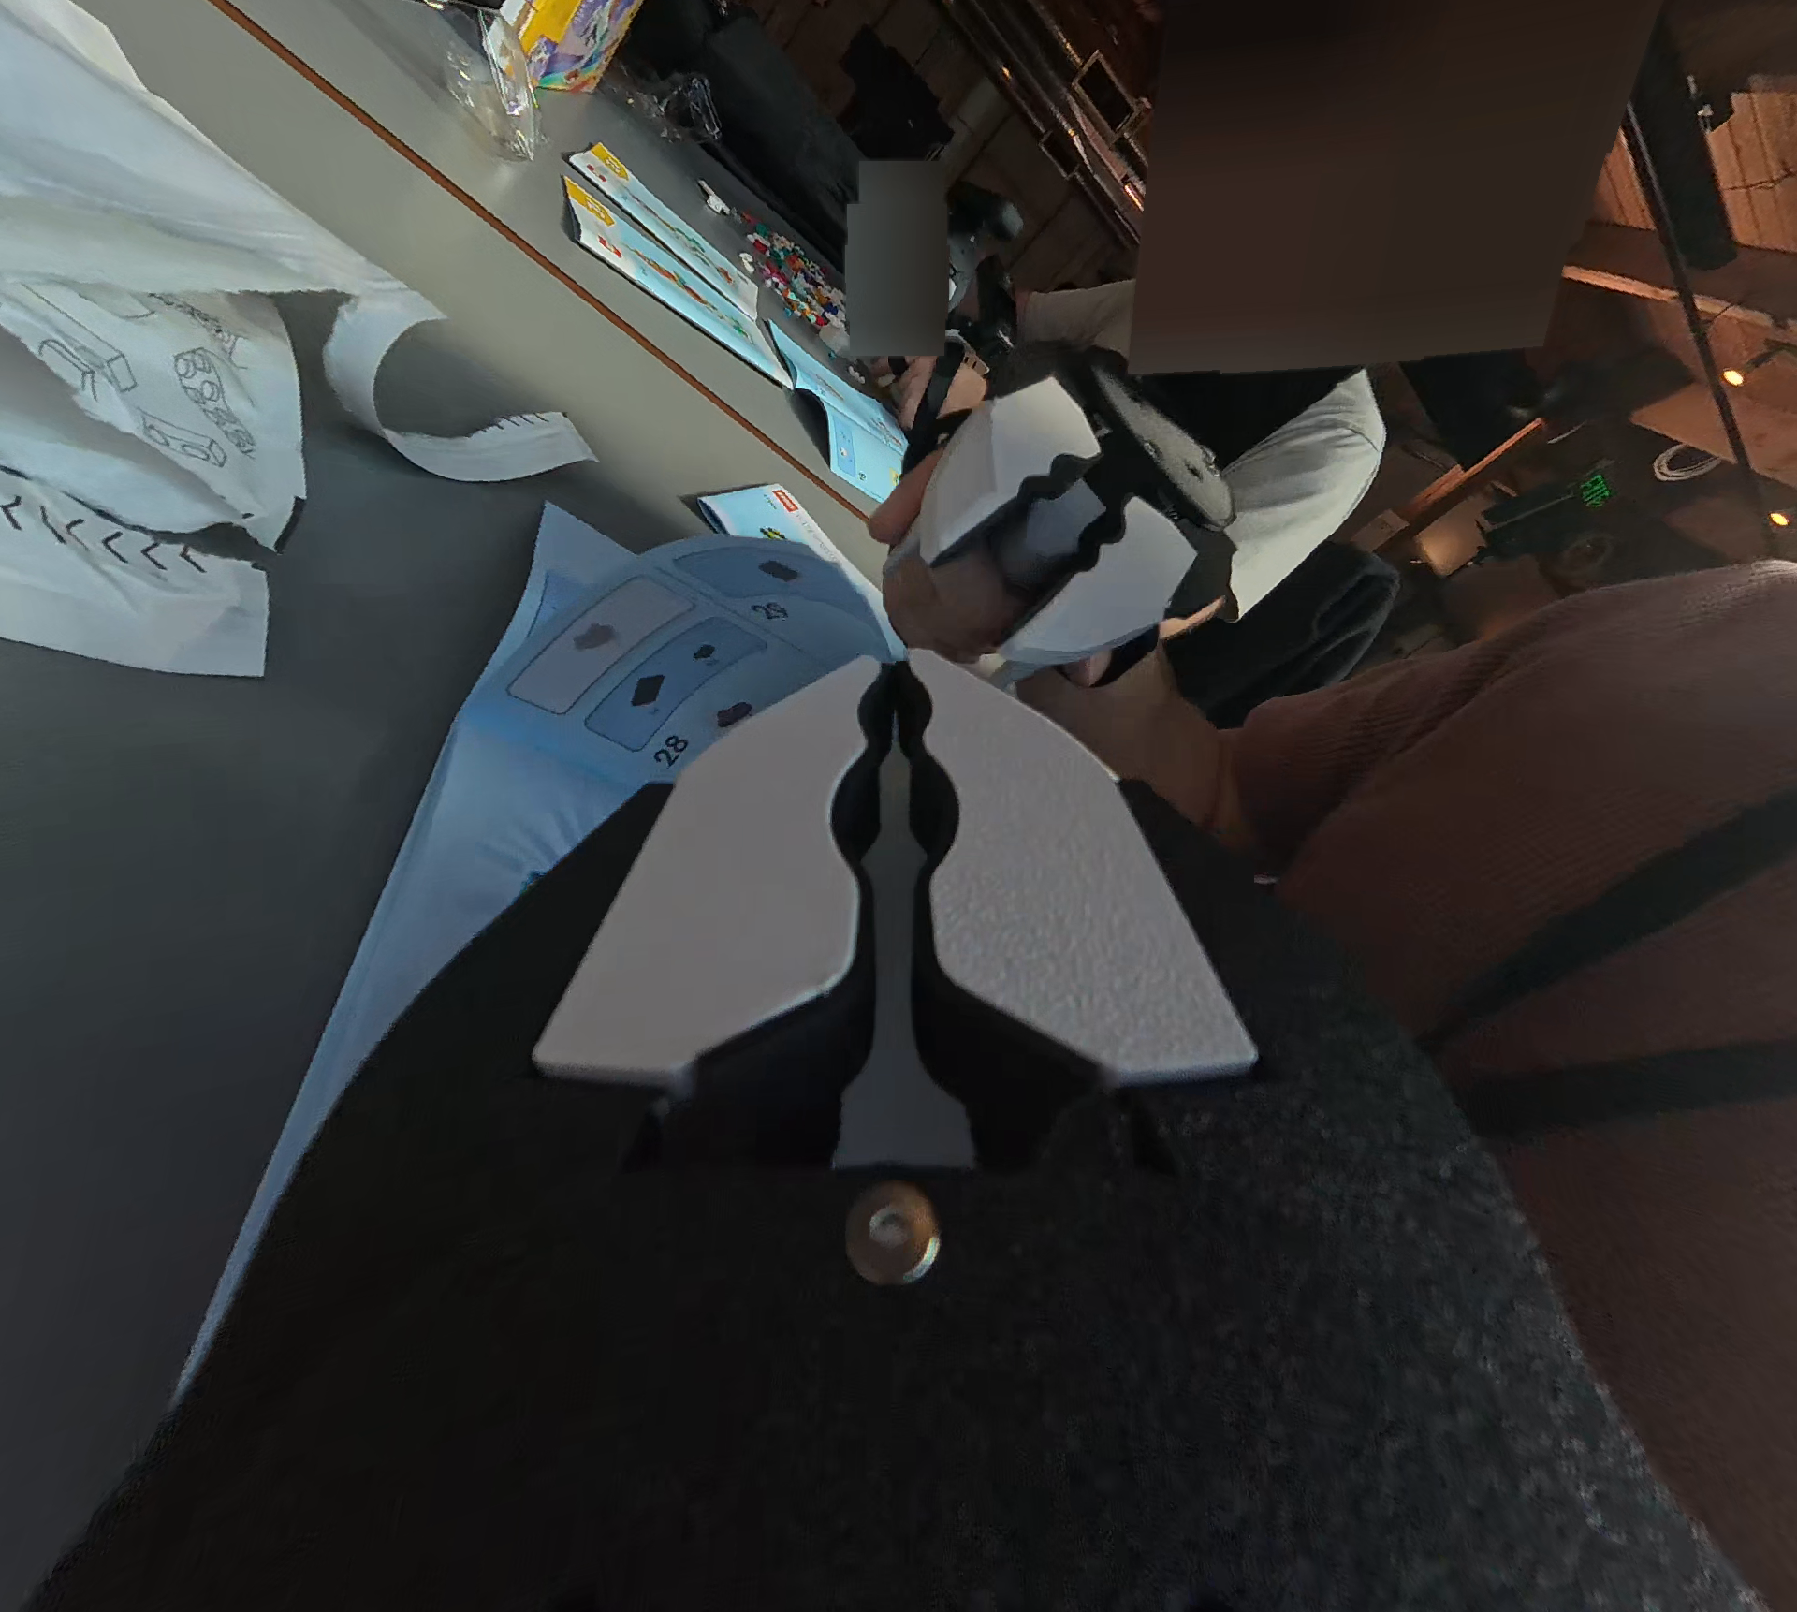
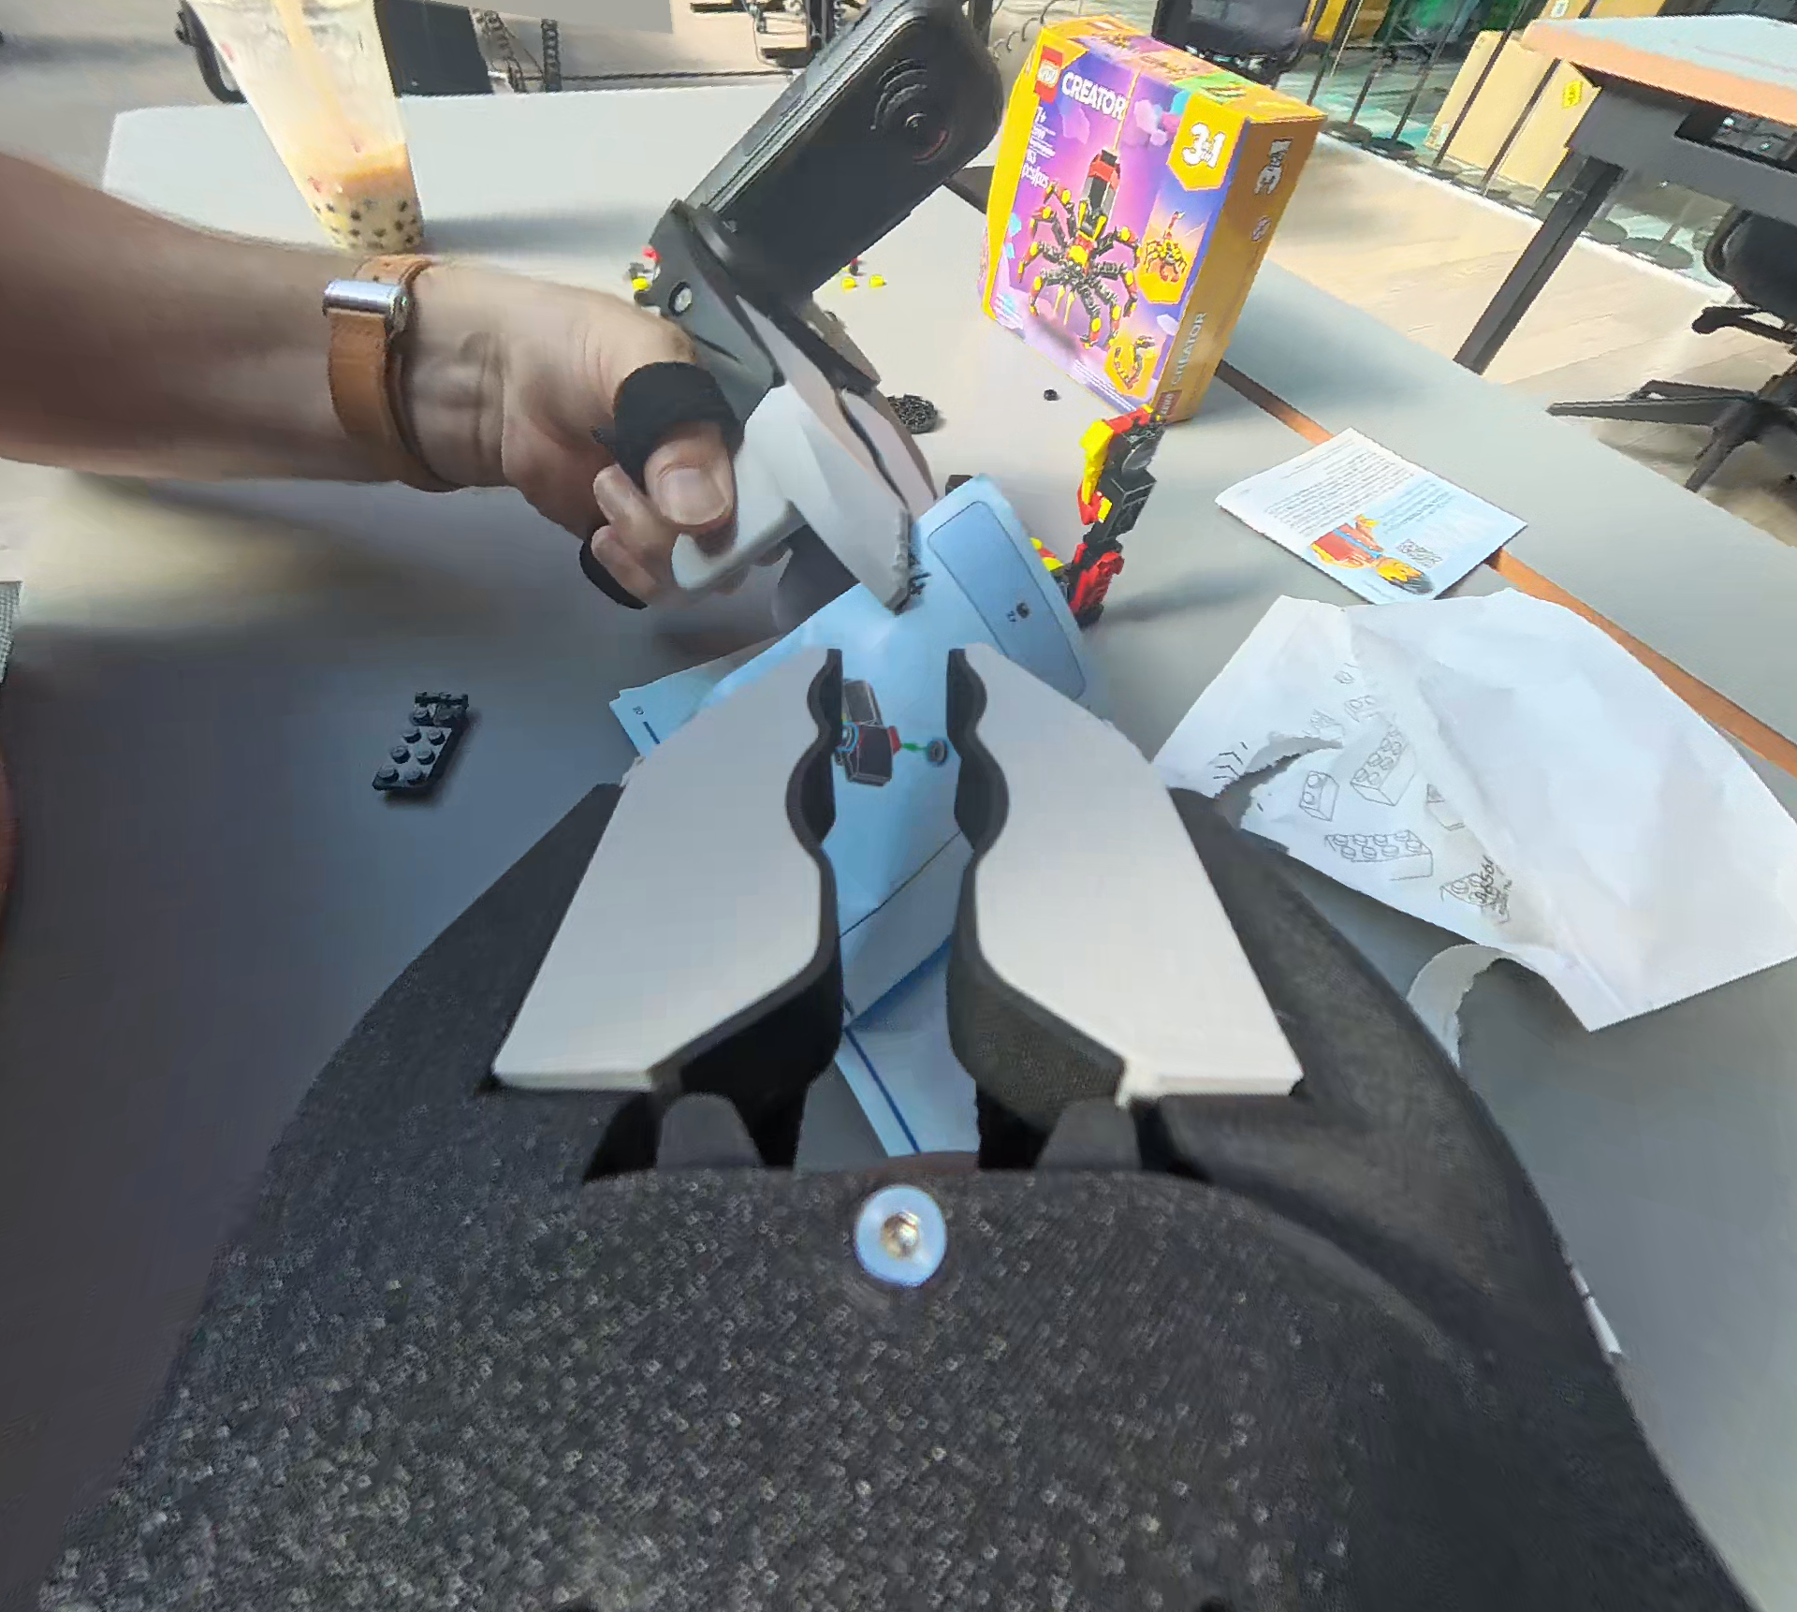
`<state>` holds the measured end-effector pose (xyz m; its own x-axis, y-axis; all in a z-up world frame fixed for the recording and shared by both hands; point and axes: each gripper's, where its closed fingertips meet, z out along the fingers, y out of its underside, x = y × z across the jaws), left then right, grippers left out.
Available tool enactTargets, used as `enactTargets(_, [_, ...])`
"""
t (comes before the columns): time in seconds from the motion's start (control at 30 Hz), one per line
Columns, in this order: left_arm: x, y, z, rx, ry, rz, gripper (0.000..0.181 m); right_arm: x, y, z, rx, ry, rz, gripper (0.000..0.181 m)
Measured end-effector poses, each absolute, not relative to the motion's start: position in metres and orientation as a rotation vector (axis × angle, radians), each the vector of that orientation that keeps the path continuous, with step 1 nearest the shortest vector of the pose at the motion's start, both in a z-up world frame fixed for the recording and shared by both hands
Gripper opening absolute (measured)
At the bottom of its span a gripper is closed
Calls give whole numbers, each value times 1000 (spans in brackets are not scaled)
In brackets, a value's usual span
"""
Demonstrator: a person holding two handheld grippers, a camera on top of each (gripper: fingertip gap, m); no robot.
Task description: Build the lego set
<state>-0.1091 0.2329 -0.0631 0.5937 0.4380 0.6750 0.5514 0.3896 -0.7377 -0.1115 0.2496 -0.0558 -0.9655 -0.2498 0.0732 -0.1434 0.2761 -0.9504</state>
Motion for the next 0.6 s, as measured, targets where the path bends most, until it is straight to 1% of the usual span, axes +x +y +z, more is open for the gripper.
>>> enactTargets(0.17, [-111,242,-70,-1359,-977,-24,0,-134,229,-54,-225,2403,-1698,21])
enactTargets(0.3, [-109,251,-71,-1491,-919,60,0,-123,222,-54,-272,2229,-1514,19])
enactTargets(0.37, [-109,253,-71,-1534,-899,100,0,-123,224,-60,-313,2211,-1437,13])
enactTargets(0.4, [-109,254,-72,-1556,-891,117,0,-123,225,-61,-318,2191,-1421,5])
enactTargets(0.43, [-109,254,-72,-1567,-888,127,0,-124,226,-61,-322,2165,-1415,1])
enactTargets(0.6, [-110,252,-69,-1533,-896,133,2,-131,231,-59,-334,2154,-1463,0])
